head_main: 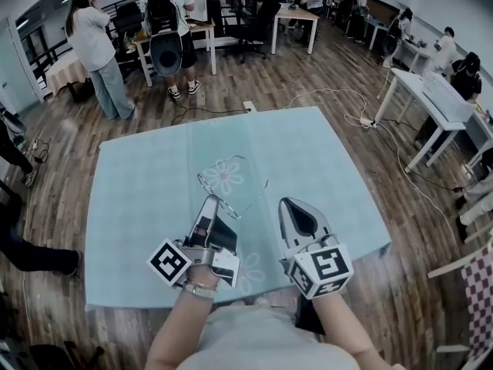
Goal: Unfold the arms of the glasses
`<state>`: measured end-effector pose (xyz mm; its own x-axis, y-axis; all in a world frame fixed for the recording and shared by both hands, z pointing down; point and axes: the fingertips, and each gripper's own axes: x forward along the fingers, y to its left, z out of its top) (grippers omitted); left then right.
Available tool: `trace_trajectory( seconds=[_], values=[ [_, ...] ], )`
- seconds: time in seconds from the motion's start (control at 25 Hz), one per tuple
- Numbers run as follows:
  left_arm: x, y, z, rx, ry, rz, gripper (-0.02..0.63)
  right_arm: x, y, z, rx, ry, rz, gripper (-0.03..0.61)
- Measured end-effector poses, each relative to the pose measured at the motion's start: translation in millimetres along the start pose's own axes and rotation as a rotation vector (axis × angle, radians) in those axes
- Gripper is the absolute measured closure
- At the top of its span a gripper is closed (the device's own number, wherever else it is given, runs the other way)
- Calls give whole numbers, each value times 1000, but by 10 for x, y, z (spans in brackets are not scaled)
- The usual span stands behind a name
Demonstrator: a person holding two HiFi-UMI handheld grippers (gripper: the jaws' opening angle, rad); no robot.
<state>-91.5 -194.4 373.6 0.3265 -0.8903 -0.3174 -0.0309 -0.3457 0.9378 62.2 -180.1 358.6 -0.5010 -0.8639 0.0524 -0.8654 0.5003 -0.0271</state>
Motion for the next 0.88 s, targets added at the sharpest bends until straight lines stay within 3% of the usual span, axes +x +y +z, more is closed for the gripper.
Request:
trace_trajectory(
  seconds=[0.36, 0.88],
  values=[
    [-88, 75, -32, 106, -108, 13, 603, 63, 34, -186, 12, 27, -52, 571],
    [-177, 33, -47, 60, -171, -47, 603, 47, 161, -321, -29, 38, -36, 572]
  ],
)
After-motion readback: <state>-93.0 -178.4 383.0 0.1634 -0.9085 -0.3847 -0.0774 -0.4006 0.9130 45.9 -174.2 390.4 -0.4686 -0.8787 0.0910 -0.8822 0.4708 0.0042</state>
